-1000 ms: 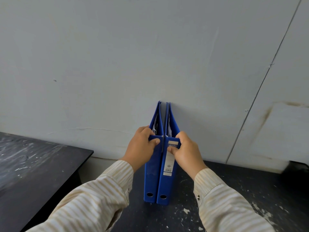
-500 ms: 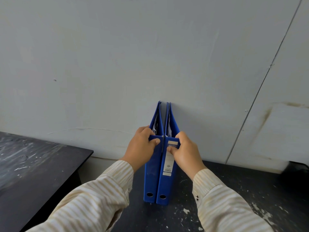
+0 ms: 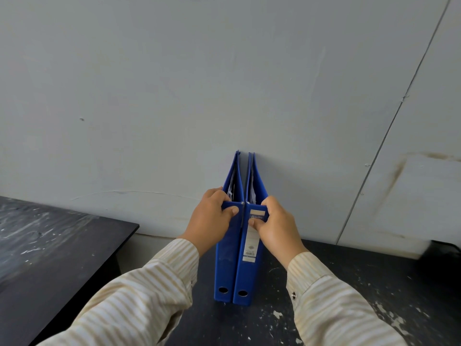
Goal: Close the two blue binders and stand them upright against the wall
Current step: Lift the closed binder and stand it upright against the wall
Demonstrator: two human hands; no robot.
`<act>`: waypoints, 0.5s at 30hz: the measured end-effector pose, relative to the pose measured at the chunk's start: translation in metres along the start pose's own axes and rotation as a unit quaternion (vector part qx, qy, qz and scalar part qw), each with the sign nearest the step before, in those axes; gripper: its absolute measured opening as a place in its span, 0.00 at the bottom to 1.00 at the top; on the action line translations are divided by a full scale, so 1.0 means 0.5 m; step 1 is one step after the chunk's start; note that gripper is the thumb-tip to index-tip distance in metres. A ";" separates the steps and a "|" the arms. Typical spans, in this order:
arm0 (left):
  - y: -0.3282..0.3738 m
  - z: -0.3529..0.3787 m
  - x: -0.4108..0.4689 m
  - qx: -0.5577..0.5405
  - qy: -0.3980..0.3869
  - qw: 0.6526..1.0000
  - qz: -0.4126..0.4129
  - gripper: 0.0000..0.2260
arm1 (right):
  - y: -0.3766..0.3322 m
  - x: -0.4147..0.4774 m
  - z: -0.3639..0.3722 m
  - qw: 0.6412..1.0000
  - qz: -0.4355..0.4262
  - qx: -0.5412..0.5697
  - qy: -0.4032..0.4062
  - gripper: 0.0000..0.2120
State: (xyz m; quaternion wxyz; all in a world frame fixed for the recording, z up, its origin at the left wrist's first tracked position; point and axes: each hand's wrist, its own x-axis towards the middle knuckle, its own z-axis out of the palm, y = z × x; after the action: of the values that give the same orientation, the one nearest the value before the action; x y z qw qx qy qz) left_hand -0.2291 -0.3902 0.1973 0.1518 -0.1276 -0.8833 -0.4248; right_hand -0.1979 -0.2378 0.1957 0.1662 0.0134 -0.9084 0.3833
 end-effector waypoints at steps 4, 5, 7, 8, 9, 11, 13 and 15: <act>-0.001 0.000 0.000 0.000 -0.001 1.000 0.000 0.05 | 0.001 -0.002 0.002 1.000 -0.001 0.002 0.001 0.11; -0.001 0.000 0.000 0.001 0.000 1.000 0.001 0.05 | 0.000 -0.002 0.002 1.000 -0.001 0.004 0.001 0.11; 0.001 -0.001 0.000 0.002 0.000 1.000 0.002 0.05 | -0.001 -0.004 0.001 1.000 -0.001 0.009 0.001 0.11; 0.002 -0.001 -0.001 0.002 0.000 1.000 0.001 0.05 | -0.002 -0.004 0.001 1.000 -0.001 0.011 0.001 0.10; 0.002 -0.001 -0.001 0.003 0.000 1.000 0.000 0.04 | -0.003 -0.005 0.000 1.000 0.000 0.012 0.000 0.10; 0.002 -0.002 -0.001 0.002 0.001 1.000 0.002 0.05 | -0.003 -0.005 0.000 1.000 0.000 0.013 -0.001 0.10; 0.001 -0.002 -0.001 0.001 -0.001 1.000 0.004 0.04 | -0.004 -0.006 0.000 1.000 0.001 0.017 -0.001 0.10; 0.001 -0.002 0.000 0.001 -0.004 1.000 0.005 0.04 | -0.004 -0.007 0.000 1.000 0.002 0.022 -0.001 0.10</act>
State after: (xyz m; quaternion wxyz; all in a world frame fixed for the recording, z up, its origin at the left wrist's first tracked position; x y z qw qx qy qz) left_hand -0.2286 -0.3906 0.1980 0.1511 -0.1336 -0.8835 -0.4227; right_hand -0.1944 -0.2393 0.1959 0.1643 0.0158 -0.8998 0.4038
